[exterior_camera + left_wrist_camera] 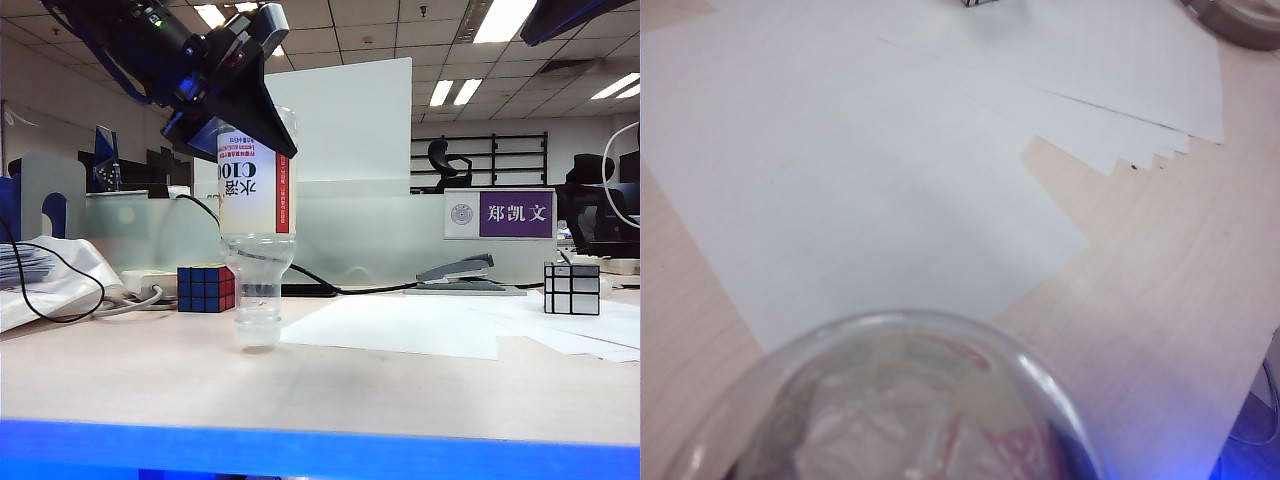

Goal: Flip the plastic bottle upside down.

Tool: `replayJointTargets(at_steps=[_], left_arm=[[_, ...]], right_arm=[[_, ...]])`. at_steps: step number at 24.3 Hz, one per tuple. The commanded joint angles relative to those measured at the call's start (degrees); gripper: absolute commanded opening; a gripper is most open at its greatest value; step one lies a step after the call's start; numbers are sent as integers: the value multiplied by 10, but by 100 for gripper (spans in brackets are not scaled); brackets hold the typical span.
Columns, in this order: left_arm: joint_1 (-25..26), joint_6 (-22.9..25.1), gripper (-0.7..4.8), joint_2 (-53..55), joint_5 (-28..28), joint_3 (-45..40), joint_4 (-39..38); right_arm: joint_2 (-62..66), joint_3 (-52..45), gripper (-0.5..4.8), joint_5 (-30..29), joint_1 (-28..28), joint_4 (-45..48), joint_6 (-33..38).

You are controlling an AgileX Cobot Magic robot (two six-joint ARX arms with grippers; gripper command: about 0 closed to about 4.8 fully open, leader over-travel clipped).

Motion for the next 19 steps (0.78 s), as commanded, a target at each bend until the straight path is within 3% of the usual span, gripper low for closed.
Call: replayJointTargets(at_steps=[1, 11, 14, 19], left_arm=[[0, 4, 76, -2, 6, 3, 0], [0, 6, 100, 11, 8, 3, -17], [0, 6, 149, 18, 13, 3, -21], [0, 6, 184, 20, 35, 3, -21]], right_arm=[[-1, 2, -6, -1, 1, 5, -2], [-1, 2, -6, 0, 1, 5, -5], [-1, 2, -6, 0, 1, 5, -5], [-1, 2, -5, 0, 1, 5, -7]])
